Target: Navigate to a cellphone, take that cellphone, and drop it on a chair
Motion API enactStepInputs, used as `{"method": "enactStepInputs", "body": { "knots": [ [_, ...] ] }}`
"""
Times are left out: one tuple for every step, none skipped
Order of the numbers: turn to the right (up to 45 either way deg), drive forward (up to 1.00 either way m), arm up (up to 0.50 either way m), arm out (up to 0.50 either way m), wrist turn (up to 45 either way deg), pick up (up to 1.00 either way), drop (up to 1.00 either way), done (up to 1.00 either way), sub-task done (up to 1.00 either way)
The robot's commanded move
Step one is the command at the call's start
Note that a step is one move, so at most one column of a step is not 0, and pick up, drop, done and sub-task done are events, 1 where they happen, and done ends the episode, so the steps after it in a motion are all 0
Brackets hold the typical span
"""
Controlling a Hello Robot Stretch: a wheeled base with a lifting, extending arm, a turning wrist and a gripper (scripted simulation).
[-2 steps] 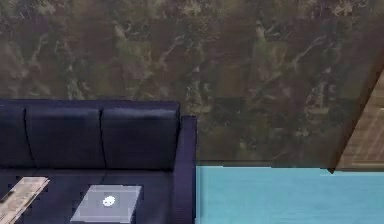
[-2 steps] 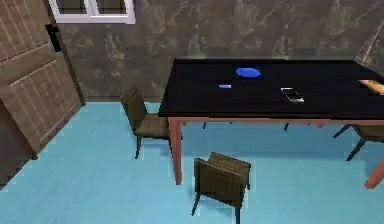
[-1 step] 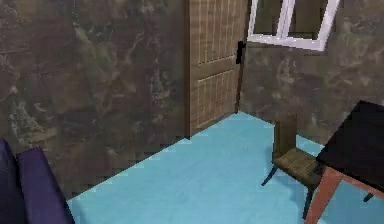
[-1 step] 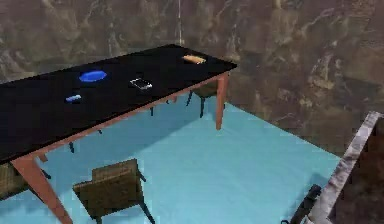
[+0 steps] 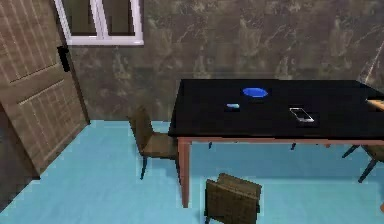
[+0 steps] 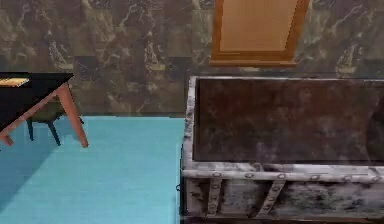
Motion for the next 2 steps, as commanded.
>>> {"method": "enactStepInputs", "body": {
  "knots": [
    [42.0,0.00,0.00,0.00,0.0,0.00,0.00,0.00,0.00],
    [0.0,0.35,0.00,0.00,0.0,0.00,0.00,0.00,0.00]
  ]
}}
